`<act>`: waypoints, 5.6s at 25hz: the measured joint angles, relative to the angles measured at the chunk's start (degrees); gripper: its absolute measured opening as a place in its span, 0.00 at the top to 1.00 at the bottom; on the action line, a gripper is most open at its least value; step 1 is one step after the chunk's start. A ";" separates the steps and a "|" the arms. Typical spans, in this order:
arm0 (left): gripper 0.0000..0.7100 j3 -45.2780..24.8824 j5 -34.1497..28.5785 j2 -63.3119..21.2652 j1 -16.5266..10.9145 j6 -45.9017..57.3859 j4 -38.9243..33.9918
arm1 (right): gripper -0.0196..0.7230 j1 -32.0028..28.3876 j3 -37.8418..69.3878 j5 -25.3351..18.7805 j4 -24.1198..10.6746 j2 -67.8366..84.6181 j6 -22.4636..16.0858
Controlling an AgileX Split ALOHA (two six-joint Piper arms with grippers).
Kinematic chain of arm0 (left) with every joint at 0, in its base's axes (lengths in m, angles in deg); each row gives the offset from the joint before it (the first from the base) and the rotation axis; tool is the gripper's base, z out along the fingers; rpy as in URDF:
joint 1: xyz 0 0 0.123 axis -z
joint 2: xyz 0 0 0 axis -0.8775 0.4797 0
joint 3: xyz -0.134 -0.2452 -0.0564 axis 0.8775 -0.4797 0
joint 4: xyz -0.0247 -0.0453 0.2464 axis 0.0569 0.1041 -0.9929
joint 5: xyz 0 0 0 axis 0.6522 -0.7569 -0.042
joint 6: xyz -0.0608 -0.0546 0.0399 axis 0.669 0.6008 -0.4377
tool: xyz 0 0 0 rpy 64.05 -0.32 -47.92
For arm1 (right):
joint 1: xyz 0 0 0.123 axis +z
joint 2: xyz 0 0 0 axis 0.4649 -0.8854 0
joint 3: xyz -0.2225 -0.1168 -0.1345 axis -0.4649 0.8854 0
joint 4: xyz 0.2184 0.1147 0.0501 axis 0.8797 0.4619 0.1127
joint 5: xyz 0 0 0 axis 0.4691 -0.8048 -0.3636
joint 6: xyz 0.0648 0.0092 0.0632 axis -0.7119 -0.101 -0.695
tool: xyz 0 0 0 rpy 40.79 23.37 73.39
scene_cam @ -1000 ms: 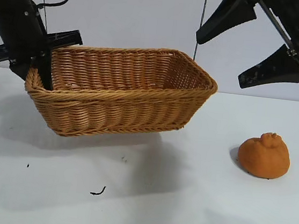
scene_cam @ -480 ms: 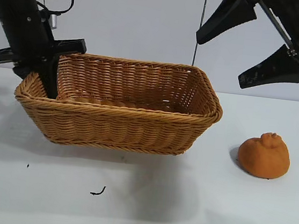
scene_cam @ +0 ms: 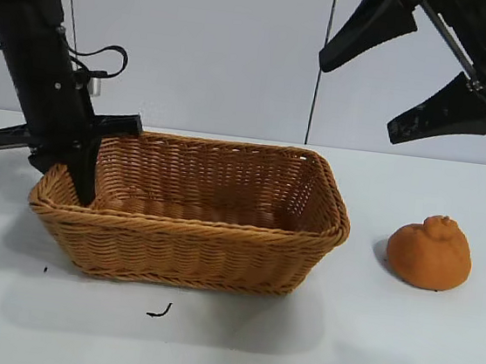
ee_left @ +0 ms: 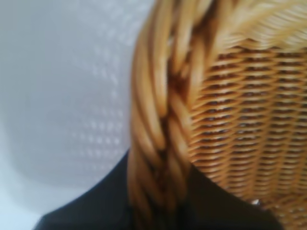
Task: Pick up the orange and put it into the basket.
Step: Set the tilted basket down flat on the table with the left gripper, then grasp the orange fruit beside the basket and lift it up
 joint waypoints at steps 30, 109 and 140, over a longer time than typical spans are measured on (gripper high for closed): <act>0.02 20.66 -12.10 -7.38 -0.96 -0.01 -6.44 | 0.04 0.00 0.00 0.01 -0.48 0.00 0.00; 0.02 -64.24 -3.47 -128.44 -15.10 -8.06 -9.66 | 0.04 -5.08 -13.75 -4.28 -40.71 -0.80 -21.00; 0.02 -64.24 -3.47 -128.44 -15.10 -8.06 -9.66 | 0.11 -6.68 -13.93 5.70 -41.20 -30.79 -23.72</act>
